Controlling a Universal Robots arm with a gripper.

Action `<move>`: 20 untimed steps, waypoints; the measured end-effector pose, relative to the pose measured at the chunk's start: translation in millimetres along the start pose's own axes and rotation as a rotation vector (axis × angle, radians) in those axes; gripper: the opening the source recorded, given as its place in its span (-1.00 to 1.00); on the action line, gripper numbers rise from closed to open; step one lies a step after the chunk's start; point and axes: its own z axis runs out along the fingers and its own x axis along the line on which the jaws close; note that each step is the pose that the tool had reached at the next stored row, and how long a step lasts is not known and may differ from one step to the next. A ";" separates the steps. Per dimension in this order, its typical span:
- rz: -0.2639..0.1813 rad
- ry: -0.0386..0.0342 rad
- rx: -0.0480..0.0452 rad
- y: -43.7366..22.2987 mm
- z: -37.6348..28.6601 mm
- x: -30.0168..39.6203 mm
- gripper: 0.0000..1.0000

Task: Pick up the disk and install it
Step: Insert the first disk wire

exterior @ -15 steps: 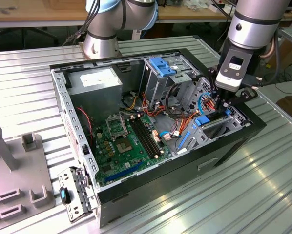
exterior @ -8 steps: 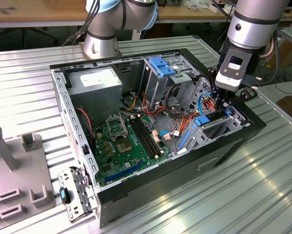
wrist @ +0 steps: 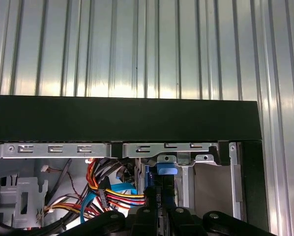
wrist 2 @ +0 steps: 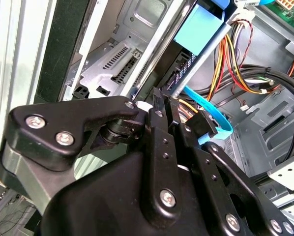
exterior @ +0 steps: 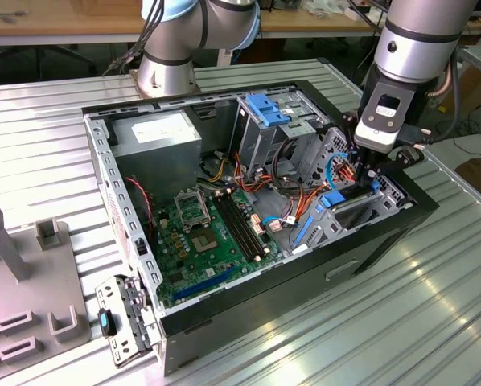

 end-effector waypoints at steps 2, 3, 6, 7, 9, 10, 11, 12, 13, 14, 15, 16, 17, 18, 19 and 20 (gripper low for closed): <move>0.000 0.0016 0.0000 -0.1 0.6 -0.4 -0.67; 0.000 0.0022 0.0000 -0.1 0.7 -0.4 -0.67; 0.001 0.0046 0.0000 0.1 -0.6 -0.6 -0.67; 0.001 0.0043 -0.0001 0.2 -1.3 -0.6 -0.67; 0.001 0.0042 -0.0007 0.4 -2.8 -0.8 -0.67; 0.001 0.0042 -0.0019 0.5 -2.8 -0.8 -0.67; 0.001 0.0041 -0.0040 0.4 -2.8 -0.8 -0.67; 0.002 0.0042 -0.0048 0.2 -2.9 -0.8 -0.67; 0.002 0.0046 -0.0050 -0.8 -3.1 -0.8 -0.67; 0.002 0.0047 -0.0051 -1.2 -3.1 -0.9 -0.67; 0.002 0.0050 -0.0051 -1.5 -3.1 -0.8 -0.67; 0.002 0.0049 -0.0052 -1.7 -3.0 -0.8 -0.67; 0.002 0.0048 -0.0053 -1.7 -3.0 -0.8 -0.67; 0.002 0.0049 -0.0053 -1.8 -2.8 -0.7 -0.67; 0.003 0.0048 -0.0053 -1.8 -2.8 -0.6 -0.67; 0.003 0.0047 -0.0053 -1.8 -2.7 -0.6 -0.67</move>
